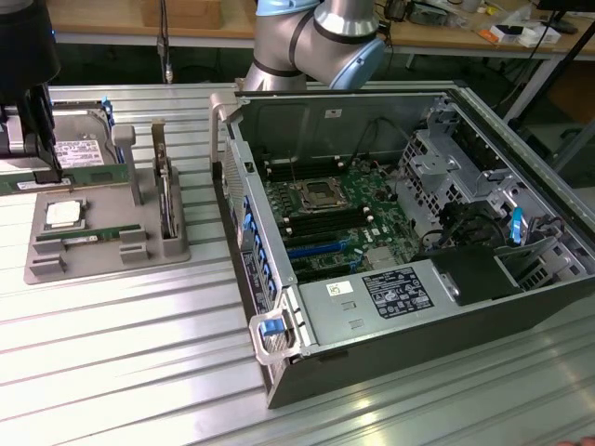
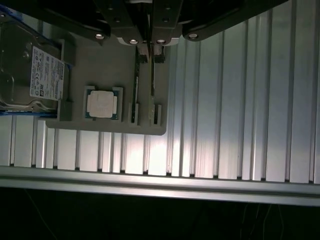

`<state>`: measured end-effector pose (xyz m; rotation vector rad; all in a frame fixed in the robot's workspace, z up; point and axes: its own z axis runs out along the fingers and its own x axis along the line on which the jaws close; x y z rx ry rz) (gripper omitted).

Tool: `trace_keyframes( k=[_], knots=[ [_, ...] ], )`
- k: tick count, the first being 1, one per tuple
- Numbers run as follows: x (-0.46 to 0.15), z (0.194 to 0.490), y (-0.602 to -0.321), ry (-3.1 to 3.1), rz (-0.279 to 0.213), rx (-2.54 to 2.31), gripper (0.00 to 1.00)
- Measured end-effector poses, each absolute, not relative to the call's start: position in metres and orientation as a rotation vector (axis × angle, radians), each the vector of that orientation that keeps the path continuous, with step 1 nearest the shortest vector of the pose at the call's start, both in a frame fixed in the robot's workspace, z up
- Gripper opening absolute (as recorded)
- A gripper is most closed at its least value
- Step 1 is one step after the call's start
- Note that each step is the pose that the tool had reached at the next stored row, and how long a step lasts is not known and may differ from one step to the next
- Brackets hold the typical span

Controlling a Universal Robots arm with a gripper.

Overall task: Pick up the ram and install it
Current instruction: 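Pick up the ram and move it above insertion slot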

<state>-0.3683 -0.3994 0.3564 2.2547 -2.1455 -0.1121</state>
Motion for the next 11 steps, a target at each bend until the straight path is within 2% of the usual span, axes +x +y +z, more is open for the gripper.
trace_keyframes(
  k=[4, 7, 11],
  knots=[
    [-0.368, 0.358, -0.399, -2.145, -0.112, 2.254, 0.13],
    [-0.368, 0.376, -0.399, -2.145, -0.112, 2.255, 0.13],
    [-0.361, 0.378, -0.399, -2.139, -0.124, 2.249, 0.13]
  ],
)
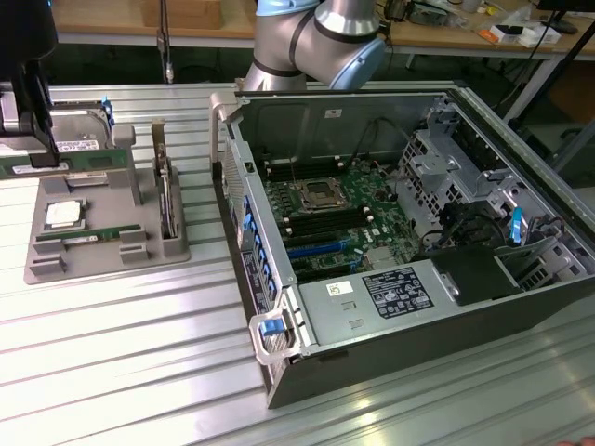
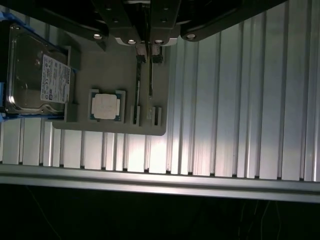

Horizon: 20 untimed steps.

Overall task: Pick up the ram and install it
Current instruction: 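Pick up the ram and move it above insertion slot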

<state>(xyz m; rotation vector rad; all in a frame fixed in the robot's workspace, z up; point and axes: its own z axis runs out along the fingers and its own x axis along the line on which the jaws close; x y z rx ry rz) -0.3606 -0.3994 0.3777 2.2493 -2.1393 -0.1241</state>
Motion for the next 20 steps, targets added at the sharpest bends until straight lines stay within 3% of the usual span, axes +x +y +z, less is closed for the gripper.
trace_keyframes(
  k=[6, 13, 16, 20],
  knots=[
    [-0.324, 0.378, -0.399, -2.096, -0.203, 2.215, 0.13],
    [-0.324, 0.378, -0.399, -2.096, -0.203, 2.215, 0.13],
    [-0.327, 0.378, -0.399, -2.122, -0.146, 2.244, 0.13],
    [-0.326, 0.378, -0.399, -2.126, -0.139, 2.248, 0.13]
  ],
)
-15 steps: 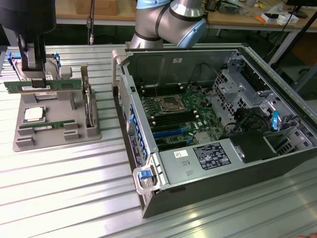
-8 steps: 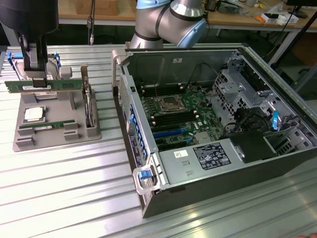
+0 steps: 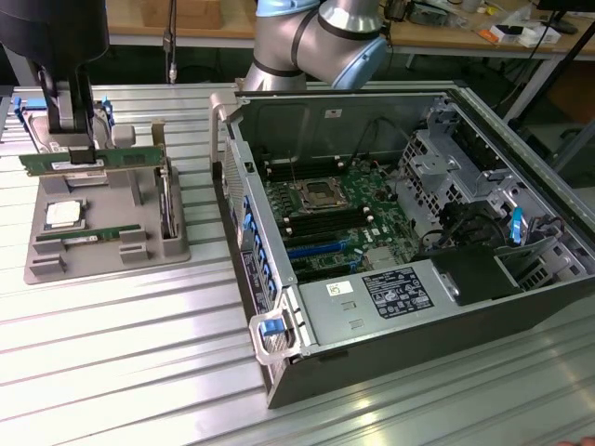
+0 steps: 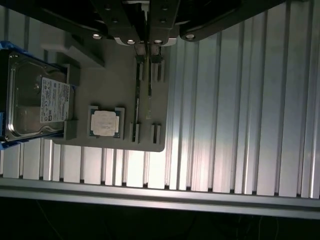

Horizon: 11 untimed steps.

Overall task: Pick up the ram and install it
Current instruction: 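Pick up the ram and move it above insertion slot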

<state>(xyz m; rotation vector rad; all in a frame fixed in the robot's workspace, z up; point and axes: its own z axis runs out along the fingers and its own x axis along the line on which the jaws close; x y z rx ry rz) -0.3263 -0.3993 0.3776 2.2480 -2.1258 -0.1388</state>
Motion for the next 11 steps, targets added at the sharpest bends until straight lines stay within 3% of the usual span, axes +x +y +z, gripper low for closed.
trace_keyframes(
  k=[11],
  knots=[
    [-0.279, 0.378, -0.399, -2.126, -0.139, 2.248, 0.13]
  ],
)
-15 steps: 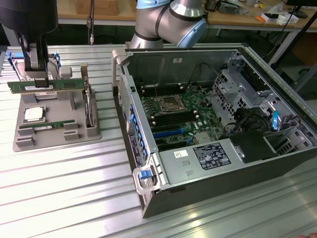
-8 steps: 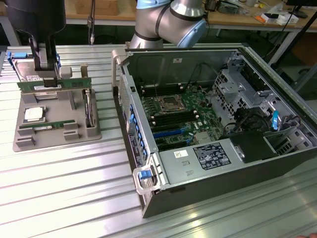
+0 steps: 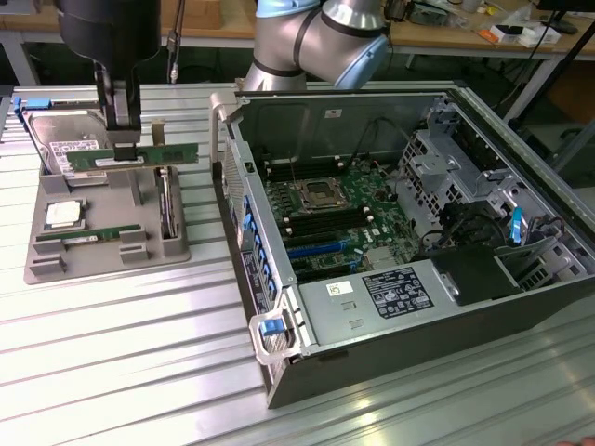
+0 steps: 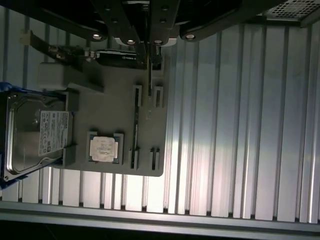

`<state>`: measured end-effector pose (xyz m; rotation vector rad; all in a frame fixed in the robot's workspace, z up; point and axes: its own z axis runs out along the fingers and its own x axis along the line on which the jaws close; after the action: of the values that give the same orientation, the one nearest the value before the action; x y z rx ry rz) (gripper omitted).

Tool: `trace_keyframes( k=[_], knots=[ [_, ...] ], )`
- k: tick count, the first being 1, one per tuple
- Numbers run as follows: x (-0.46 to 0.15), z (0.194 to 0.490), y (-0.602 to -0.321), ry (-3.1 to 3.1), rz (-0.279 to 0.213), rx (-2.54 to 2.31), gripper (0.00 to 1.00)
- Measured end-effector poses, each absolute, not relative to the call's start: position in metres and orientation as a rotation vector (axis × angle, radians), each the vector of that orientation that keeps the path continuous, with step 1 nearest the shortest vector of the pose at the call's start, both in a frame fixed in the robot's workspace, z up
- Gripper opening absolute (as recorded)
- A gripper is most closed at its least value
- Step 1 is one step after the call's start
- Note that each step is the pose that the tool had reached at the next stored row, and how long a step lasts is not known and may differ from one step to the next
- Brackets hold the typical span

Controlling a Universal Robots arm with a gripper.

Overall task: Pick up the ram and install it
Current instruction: 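Pick up the ram and move it above insertion slot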

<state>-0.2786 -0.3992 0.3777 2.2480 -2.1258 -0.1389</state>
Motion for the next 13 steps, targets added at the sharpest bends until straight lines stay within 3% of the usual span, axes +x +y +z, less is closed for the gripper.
trace_keyframes(
  k=[13],
  knots=[
    [-0.222, 0.378, -0.399, -2.126, -0.139, 2.248, 0.13]
  ],
)
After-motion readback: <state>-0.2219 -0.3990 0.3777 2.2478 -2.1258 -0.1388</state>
